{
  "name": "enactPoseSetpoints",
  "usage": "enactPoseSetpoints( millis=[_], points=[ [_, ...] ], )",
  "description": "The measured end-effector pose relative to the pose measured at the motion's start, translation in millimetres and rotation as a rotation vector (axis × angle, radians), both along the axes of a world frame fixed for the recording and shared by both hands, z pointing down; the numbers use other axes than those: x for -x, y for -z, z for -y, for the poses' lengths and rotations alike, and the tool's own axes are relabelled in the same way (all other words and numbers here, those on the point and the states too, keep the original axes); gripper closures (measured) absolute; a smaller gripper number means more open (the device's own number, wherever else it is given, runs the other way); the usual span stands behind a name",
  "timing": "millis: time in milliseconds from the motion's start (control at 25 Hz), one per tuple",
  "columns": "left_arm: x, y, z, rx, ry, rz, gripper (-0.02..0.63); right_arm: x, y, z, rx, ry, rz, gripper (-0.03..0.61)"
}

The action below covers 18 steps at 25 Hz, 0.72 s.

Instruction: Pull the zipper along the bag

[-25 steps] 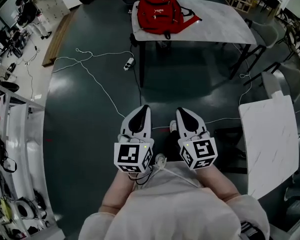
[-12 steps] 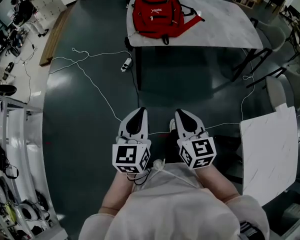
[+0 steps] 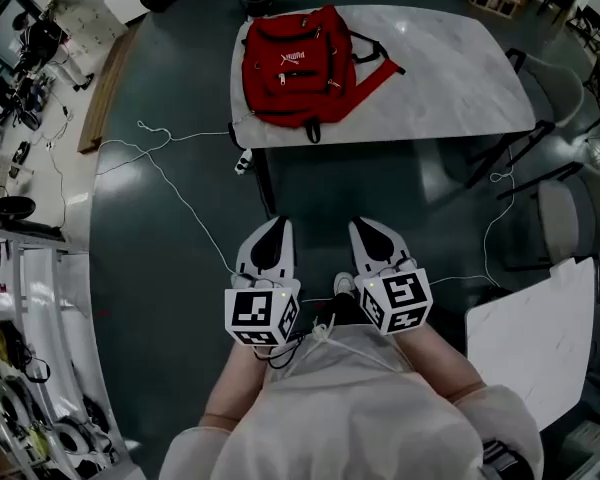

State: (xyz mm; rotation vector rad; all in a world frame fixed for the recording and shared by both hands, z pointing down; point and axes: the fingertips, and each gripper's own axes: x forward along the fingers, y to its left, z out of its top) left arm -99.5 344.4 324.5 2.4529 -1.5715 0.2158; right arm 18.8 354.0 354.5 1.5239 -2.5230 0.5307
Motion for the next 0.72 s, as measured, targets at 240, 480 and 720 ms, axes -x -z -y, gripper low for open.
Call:
enactPoseSetpoints(
  millis=[240,480,720],
  points=[
    [-33.6,-3.6,61.9,0.014,-0.004,0.001,0.595,-30.2,-1.1,63.0,0.011,0.007,-0.002,0.551],
    [-40.5,-15.3,114.8,0.053,-0.027,-0.001,0.595,-37.9,-6.7,113.6,0.031,-0.014,-0.005,0.551],
    [-46.9,-25.3,194.9,0.073,-0.088,-0.01,0.595,-40.3,-10.7,181.4,0.044,-0.064,-0.033,0.551]
  ],
)
